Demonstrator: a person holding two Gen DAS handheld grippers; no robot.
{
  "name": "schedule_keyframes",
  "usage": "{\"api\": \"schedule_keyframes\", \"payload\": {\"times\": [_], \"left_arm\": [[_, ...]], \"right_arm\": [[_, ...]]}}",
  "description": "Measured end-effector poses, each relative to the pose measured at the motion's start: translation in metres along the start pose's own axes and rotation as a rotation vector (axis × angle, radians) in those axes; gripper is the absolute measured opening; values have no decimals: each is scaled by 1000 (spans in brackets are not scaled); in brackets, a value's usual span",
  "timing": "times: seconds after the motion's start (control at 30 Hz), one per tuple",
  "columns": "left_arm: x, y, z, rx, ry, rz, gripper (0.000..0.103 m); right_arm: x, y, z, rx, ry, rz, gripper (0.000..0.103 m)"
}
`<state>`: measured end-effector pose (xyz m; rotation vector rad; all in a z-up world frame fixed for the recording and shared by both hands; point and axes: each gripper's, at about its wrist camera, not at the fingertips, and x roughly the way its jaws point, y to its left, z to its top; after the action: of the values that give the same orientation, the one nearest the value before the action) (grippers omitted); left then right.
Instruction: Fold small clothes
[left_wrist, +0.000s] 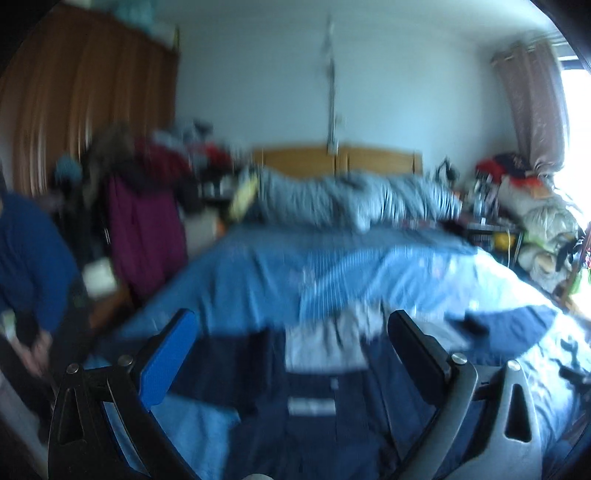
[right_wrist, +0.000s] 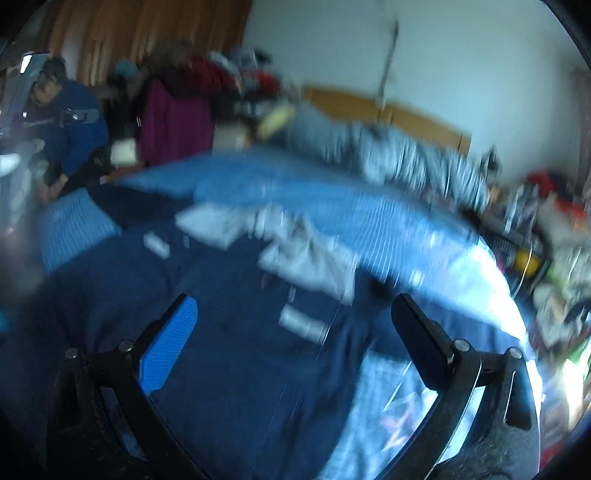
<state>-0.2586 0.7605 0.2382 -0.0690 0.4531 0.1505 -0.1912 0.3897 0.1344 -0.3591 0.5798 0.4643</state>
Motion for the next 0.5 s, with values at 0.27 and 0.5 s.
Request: {"api": "schedule_keyframes", "payload": {"times": [0.27,0.5], "left_arm": [[159,-27,-185,-94,435,63,103],[183,-21,-233,-71,575,87,103]], "right_arm": [[61,-15,-76,162,347,-13,103],[56,-27,-80,320,361,18,103]]}}
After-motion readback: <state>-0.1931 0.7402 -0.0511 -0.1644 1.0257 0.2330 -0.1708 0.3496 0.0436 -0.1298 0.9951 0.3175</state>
